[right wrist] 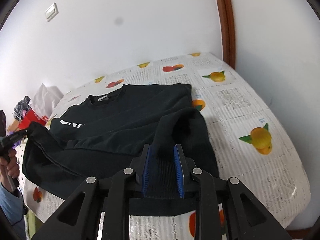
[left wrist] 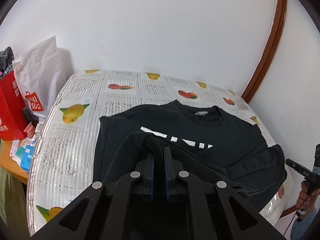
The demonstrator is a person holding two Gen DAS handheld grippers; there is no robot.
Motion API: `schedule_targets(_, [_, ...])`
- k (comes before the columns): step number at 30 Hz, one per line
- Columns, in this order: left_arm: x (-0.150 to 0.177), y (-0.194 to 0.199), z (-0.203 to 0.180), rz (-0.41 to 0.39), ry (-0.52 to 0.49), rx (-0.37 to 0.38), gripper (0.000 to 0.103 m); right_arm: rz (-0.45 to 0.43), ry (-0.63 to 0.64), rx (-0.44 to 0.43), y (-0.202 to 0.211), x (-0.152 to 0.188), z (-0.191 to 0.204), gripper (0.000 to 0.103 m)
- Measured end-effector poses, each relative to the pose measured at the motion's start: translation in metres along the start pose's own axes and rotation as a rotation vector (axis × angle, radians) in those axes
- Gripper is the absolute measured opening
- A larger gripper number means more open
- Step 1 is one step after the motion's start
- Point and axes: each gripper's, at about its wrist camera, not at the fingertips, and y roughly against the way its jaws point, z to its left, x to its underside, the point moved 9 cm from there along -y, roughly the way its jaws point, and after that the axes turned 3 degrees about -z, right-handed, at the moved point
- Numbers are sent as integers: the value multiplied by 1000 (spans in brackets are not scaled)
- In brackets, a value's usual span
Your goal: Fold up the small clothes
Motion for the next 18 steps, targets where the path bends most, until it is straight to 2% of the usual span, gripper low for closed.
schedule_targets(5, [7, -2, 6, 20, 26, 13, 8, 62, -27, 40, -37, 10, -10, 28])
schedule_targets(7, [5, 2, 7, 10, 30, 26, 8, 73, -33, 37, -41, 10, -9, 20])
schedule_targets(8, [3, 3, 7, 3, 36, 32, 8, 51, -18, 13, -38, 4, -4, 11])
schedule_targets(12, [-9, -2, 8, -4, 62, 28, 8, -74, -68, -82, -19, -32, 4, 10])
schedule_targets(18, [-15, -34, 17, 33, 93, -11, 8, -118, -159, -106, -44, -78, 7, 9])
